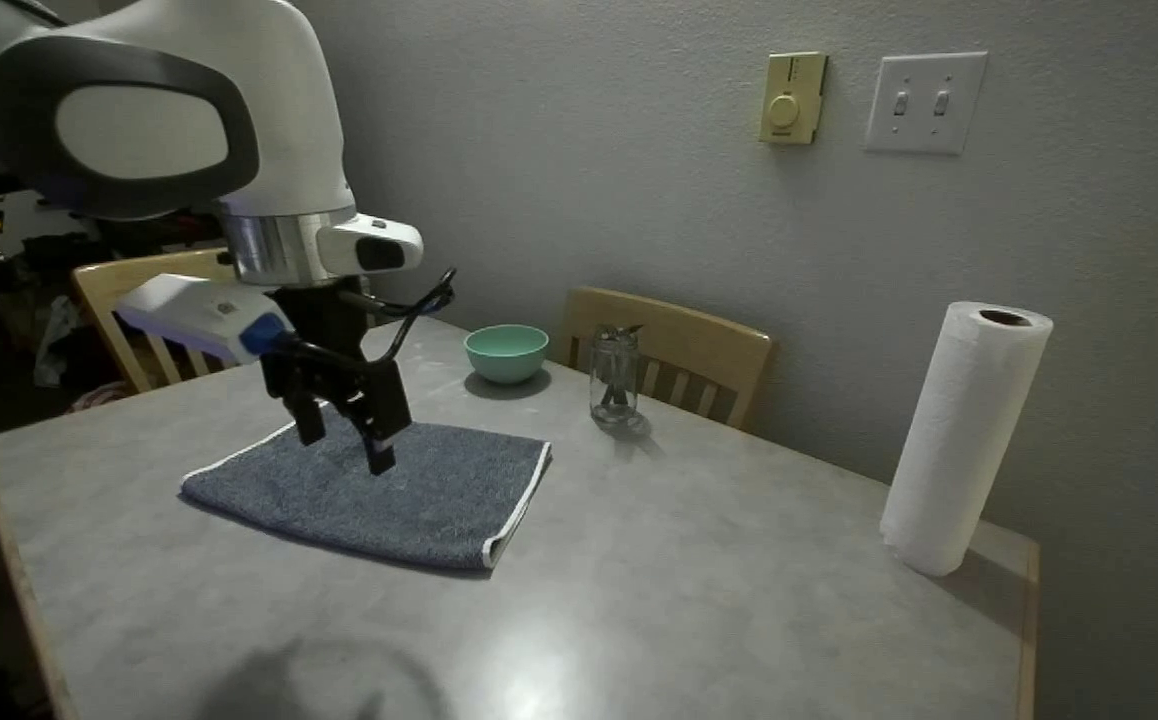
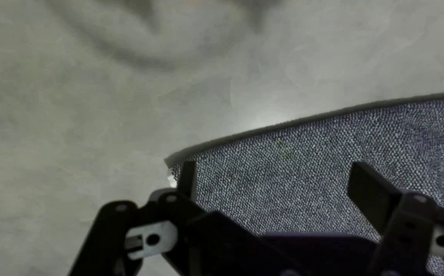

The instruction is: Fold the towel in half

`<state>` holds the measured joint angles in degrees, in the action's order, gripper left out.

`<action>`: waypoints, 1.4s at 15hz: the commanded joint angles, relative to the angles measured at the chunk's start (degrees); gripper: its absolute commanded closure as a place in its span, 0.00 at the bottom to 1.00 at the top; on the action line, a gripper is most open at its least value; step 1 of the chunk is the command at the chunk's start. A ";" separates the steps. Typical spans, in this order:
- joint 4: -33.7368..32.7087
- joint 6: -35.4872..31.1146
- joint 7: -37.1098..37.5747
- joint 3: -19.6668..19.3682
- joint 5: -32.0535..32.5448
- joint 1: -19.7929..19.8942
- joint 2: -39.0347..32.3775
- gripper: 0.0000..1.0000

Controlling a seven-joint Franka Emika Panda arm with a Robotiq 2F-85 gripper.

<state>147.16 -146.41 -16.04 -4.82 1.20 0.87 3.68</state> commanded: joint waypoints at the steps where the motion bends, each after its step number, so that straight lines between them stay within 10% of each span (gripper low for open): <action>1: -1.58 -0.93 -1.26 0.91 2.65 0.34 -2.08 0.00; 13: -18.87 0.83 -35.74 2.76 -8.14 2.62 -16.78 0.00; 21: -20.20 0.30 -34.71 3.90 -5.94 3.74 -18.52 0.00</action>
<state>127.58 -146.22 -50.76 -2.71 -5.51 2.67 -14.16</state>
